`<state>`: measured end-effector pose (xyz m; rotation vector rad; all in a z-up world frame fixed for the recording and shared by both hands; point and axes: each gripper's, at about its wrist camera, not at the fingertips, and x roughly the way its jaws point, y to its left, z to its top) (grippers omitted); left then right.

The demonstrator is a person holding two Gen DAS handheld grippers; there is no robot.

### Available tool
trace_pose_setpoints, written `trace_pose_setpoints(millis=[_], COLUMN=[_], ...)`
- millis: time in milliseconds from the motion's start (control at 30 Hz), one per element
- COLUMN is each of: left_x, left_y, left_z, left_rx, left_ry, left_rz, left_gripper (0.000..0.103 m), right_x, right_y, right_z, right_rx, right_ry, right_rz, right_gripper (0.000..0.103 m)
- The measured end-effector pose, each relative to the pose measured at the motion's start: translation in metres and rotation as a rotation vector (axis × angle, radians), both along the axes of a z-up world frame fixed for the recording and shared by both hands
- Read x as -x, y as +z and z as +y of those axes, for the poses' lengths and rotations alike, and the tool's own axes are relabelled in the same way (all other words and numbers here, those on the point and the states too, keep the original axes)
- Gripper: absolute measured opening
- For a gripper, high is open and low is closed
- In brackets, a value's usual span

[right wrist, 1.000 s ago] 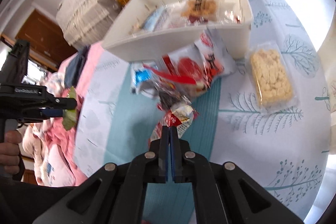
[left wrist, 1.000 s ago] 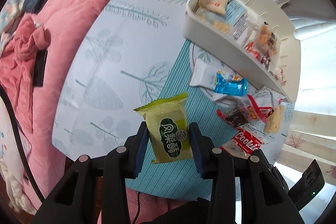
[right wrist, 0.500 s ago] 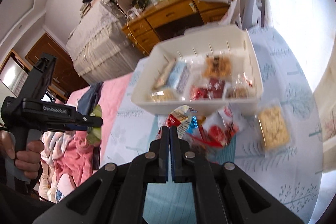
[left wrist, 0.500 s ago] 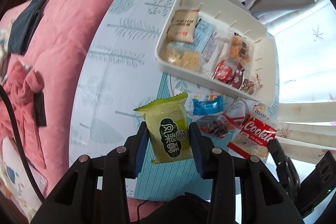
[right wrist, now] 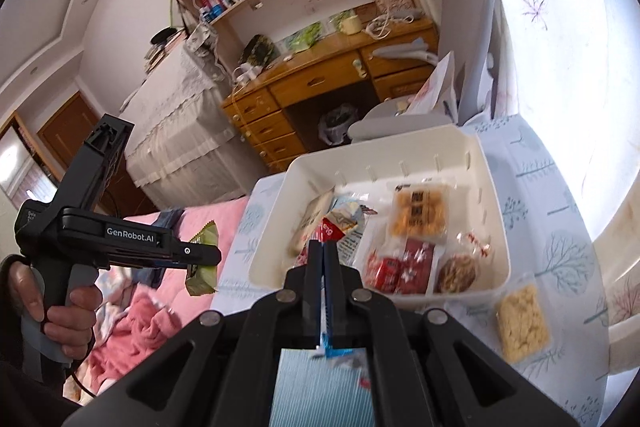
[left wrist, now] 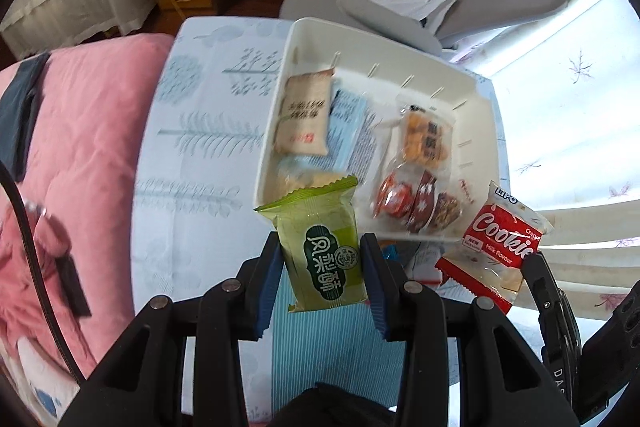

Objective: Organize snacks
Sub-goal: 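Lower yellow-green packet into basket and open left tool while right releases Cookies packet there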

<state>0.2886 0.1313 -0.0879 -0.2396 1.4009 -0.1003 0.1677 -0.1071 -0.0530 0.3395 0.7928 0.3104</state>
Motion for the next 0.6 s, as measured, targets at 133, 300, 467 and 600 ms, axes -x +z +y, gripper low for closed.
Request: trace_pose_setpoints(millis=[133,300,467,600], left_x=[-0.018,-0.035,-0.042,-0.042], left_y=[-0.008,-0.022,-0.034,-0.037], left_z=[-0.005,-0.010,-0.014,-0.016], left_rx=[0.021,0.056,0.079,0.093], left_ry=[-0.041,-0.082,-0.113,-0.127], left_rz=[-0.031,-0.066,-0.066,-0.065], left_gripper=[0.037,0.038,0.038,0.038], right_x=[-0.015,-0.030,-0.039,-0.041], right_y=[-0.006,-0.017,-0.028,-0.031], right_z=[0.003,0.005,0.005,0.007], right_rx=[0.039,0.068,0.091,0.107], right_ry=[-0.033,-0.066,-0.088,-0.096], right_rz=[-0.005,0.008,0.039,0.053], right_gripper=[0.001,0.001,0.001,0.001])
